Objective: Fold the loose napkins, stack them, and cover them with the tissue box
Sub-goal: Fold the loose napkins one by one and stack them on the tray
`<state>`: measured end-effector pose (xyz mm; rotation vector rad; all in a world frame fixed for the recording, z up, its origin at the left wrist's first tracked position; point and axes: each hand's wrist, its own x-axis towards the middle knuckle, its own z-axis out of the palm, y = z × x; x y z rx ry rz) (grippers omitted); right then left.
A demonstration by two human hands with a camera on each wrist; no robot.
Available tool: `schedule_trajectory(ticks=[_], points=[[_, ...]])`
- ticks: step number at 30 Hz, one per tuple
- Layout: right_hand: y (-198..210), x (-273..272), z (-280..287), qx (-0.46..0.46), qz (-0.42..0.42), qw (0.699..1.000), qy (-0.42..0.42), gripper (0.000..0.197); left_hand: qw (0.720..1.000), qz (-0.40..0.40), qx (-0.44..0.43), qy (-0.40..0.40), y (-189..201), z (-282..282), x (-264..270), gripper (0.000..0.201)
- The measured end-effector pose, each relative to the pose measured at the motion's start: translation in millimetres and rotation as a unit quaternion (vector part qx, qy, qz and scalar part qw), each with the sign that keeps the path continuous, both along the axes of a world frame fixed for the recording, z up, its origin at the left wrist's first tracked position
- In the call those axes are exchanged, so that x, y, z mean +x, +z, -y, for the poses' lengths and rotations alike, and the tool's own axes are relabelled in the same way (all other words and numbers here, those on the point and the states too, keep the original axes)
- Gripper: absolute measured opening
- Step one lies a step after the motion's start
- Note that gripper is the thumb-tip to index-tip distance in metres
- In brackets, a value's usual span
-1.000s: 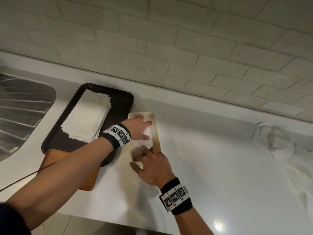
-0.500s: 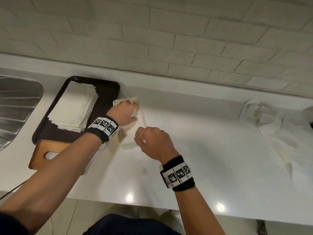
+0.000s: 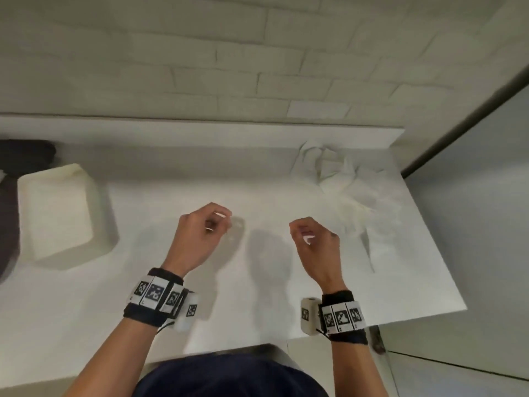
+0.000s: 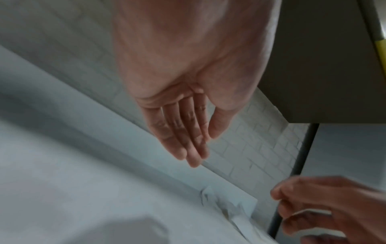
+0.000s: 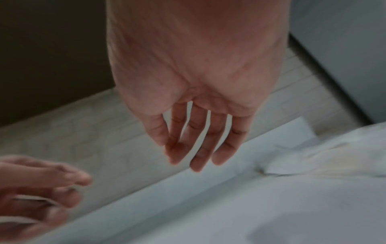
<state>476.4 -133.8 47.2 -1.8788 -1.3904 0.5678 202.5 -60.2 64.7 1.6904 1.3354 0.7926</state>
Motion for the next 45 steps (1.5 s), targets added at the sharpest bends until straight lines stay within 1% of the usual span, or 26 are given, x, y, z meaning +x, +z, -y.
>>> schedule_trajectory(ticks=[2,4,6,7,9,11,13,15,18,20,22,24,26,28,29,31,32,34,35,36,38,39,40,41,43,45], points=[[-20.6,68.1,1.7,-0.016,0.084,0.994,-0.073,0.011,0.999,-0.005,-0.023,-0.023,-11.2,7.1,32.9,0.022],[-36.1,132.0,0.3,-0.068,0.180,0.971,-0.144,0.029,0.998,-0.017,-0.038,-0.039,-23.5,12.3,57.0,0.022],[-45.7,181.6,-5.1,-0.162,0.188,0.951,-0.185,0.051,0.997,-0.034,-0.049,-0.054,-34.0,12.5,73.2,0.020],[-50.4,199.2,-9.5,-0.215,0.178,0.943,-0.183,0.058,0.996,-0.042,-0.056,-0.060,-38.8,11.7,79.6,0.020],[-56.2,216.8,-20.4,-0.288,0.171,0.932,-0.138,0.062,0.993,-0.066,-0.064,-0.071,-48.6,8.2,91.5,0.018],[-59.1,209.1,-29.6,-0.293,0.181,0.935,-0.083,0.058,0.990,-0.097,-0.060,-0.080,-58.7,1.5,101.7,0.015],[-60.0,182.7,-34.2,-0.275,0.186,0.942,-0.039,0.058,0.987,-0.123,-0.054,-0.082,-69.5,-8.6,114.3,0.010],[-62.0,146.4,-31.5,-0.278,0.197,0.940,-0.009,0.068,0.985,-0.144,-0.062,-0.065,-78.2,-19.7,128.8,0.002],[-64.3,92.2,-23.2,-0.305,0.186,0.933,0.038,0.088,0.982,-0.168,-0.090,0.001,-88.7,-37.1,152.6,0.040],[-57.0,67.8,-20.1,-0.328,0.169,0.926,0.079,0.091,0.978,-0.173,-0.106,0.047,-91.3,-50.8,166.5,0.065],[-41.2,58.9,-20.4,-0.330,0.161,0.923,0.113,0.081,0.974,-0.176,-0.122,0.080,-92.8,-68.0,177.0,0.079],[-27.9,67.2,-30.1,-0.296,0.194,0.927,0.125,0.064,0.968,-0.190,-0.136,0.094,-91.2,-88.2,185.3,0.079],[-19.2,84.9,-49.4,-0.228,0.249,0.935,0.107,0.047,0.962,-0.211,-0.150,0.090,-88.5,-105.5,191.8,0.067],[-16.6,104.9,-74.4,-0.158,0.273,0.943,0.107,0.033,0.958,-0.216,-0.164,0.096,-87.1,-115.9,197.0,0.049],[-18.1,114.9,-87.7,-0.130,0.268,0.947,0.120,0.032,0.960,-0.200,-0.166,0.103,-86.9,-118.8,199.3,0.038],[-27.4,135.9,-114.4,-0.105,0.234,0.952,0.168,0.048,0.974,-0.133,-0.144,0.111,-88.4,-120.8,202.4,0.022],[-34.5,145.7,-126.5,-0.112,0.222,0.948,0.197,0.059,0.982,-0.103,-0.118,0.107,-87.8,-120.8,202.9,0.018],[-48.2,159.3,-146.2,-0.157,0.243,0.924,0.248,0.073,0.989,-0.066,-0.082,0.103,-82.4,-120.1,199.5,0.021],[-53.3,163.4,-152.7,-0.178,0.269,0.909,0.264,0.072,0.990,-0.043,-0.083,0.102,-77.2,-119.7,195.5,0.023],[-56.3,166.6,-157.6,-0.186,0.298,0.897,0.267,0.067,0.991,-0.012,-0.086,0.099,-72.3,-120.8,191.1,0.025],[-54.6,168.2,-160.0,-0.160,0.341,0.891,0.254,0.050,0.989,0.064,-0.097,0.097,-61.0,-120.3,178.3,0.038],[-51.8,168.5,-158.4,-0.129,0.345,0.898,0.242,0.040,0.985,0.094,-0.104,0.104,-52.2,-117.4,171.7,0.047],[-49.3,169.1,-154.5,-0.099,0.334,0.909,0.228,0.031,0.980,0.129,-0.103,0.111,-45.8,-113.2,165.5,0.050],[-45.8,169.8,-150.6,-0.071,0.303,0.925,0.218,0.024,0.976,0.156,-0.095,0.123,-37.2,-107.9,160.4,0.045],[-36.0,172.0,-139.0,-0.030,0.185,0.960,0.207,0.019,0.966,0.200,-0.077,0.146,-21.5,-95.4,152.7,0.029],[-18.8,171.1,-126.8,-0.006,0.069,0.979,0.193,0.018,0.957,0.236,-0.075,0.150,-17.0,-86.1,143.7,0.030]])
